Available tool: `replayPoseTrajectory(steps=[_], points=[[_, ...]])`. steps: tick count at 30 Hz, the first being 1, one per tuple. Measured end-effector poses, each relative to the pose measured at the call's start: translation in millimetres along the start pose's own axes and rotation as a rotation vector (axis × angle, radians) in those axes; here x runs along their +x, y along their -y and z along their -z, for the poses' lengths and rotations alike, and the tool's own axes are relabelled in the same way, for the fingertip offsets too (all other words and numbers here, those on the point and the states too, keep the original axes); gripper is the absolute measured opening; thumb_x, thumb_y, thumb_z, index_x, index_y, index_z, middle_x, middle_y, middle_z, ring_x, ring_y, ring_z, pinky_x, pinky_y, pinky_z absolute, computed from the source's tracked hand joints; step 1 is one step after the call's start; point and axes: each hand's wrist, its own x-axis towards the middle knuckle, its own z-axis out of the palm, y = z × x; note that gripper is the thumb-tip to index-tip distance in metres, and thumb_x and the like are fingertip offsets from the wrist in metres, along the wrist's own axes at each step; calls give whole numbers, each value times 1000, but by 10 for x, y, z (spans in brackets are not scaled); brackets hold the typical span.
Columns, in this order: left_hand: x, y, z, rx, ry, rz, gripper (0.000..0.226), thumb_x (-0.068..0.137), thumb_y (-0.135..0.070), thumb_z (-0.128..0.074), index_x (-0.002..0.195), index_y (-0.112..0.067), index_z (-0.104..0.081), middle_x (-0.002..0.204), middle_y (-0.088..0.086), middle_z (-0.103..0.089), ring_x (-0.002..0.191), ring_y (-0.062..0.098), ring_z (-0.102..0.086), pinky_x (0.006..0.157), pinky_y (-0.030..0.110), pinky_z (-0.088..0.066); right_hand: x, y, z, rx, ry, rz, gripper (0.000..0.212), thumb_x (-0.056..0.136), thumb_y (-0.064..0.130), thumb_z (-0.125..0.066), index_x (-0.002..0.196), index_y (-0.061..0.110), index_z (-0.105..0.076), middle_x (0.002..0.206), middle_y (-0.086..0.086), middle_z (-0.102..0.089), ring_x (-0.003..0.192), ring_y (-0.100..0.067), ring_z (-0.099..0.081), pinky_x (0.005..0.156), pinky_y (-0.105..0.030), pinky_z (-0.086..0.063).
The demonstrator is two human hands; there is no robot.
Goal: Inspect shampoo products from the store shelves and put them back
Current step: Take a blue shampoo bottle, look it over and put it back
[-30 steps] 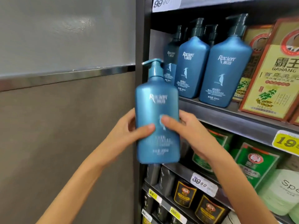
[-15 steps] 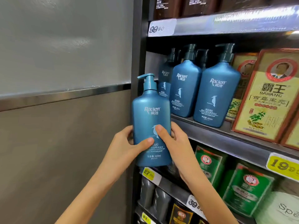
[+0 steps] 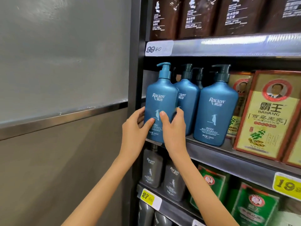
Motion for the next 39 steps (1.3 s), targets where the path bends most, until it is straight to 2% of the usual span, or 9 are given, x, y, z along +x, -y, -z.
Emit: replayPoseTrajectory(steps=[6, 11, 13, 15, 21, 24, 28, 34, 39], points=[[32, 113, -24, 53, -43, -52, 52, 85, -6, -64, 134, -13, -47, 120, -12, -52, 103, -6, -54, 86, 0, -39, 43, -81, -222, -64, -70, 88, 34, 94, 13, -53, 125, 4, -43, 126, -9, -46, 118, -20, -43, 98, -24, -31], [68, 237, -76, 69, 85, -40, 65, 84, -6, -65, 141, -13, -35, 119, -29, -47, 100, -23, -49, 85, -2, -36, 87, -166, -269, -53, -93, 92, 35, 94, 13, -53, 127, 6, -43, 126, -4, -45, 120, -18, -41, 95, -12, -30], [76, 283, -116, 82, 141, -22, 71, 82, -11, -68, 142, -15, -30, 130, -18, -50, 110, -12, -50, 93, 7, -40, 112, -185, -255, -59, -93, 90, 37, 94, 13, -54, 128, 5, -43, 130, -7, -45, 125, -21, -40, 103, -26, -31], [60, 314, -161, 87, 177, 10, 84, 80, -20, -70, 147, -17, -20, 138, -7, -45, 122, 3, -47, 101, 21, -41, 121, -193, -234, -78, -97, 113, 37, 93, 13, -56, 127, 5, -43, 126, -5, -45, 119, -17, -42, 99, -17, -31], [21, 328, -256, 66, 99, 12, 84, 74, -27, -73, 133, -49, -17, 108, -33, -34, 102, -29, -33, 75, -11, -24, 164, -182, -158, -180, -85, 171, 37, 91, 17, -60, 123, 6, -47, 109, 2, -40, 94, 0, -35, 79, 9, -22], [16, 323, -295, 78, 80, 2, 94, 75, -27, -73, 146, -25, -11, 108, -36, -28, 104, -23, -31, 75, -12, -22, 182, -142, -130, -250, -55, 167, 37, 92, 21, -60, 123, 5, -48, 106, 3, -38, 94, -5, -36, 79, 3, -24], [19, 271, -356, 60, 10, -43, 72, 76, -29, -71, 129, -45, -26, 111, -32, -35, 101, -28, -33, 66, -12, -28, 160, -136, -106, -336, -59, 186, 45, 91, 24, -60, 130, 4, -46, 110, 0, -39, 106, -14, -43, 87, -11, -28], [79, 270, -430, 83, -7, -9, 76, 79, -56, -49, 140, -18, -24, 127, -10, -38, 113, 1, -39, 82, -1, -32, 151, -124, -120, -404, -98, 212, 49, 90, 19, -62, 132, 6, -40, 124, -7, -44, 118, -20, -44, 99, -28, -36], [96, 305, -482, 159, 36, -25, 84, 84, -26, -65, 145, -8, -10, 131, 3, -32, 120, 9, -35, 102, 19, -33, 64, -228, -18, -525, -149, 293, 41, 93, 9, -55, 132, -1, -48, 119, -14, -48, 115, -25, -42, 100, -22, -26]])
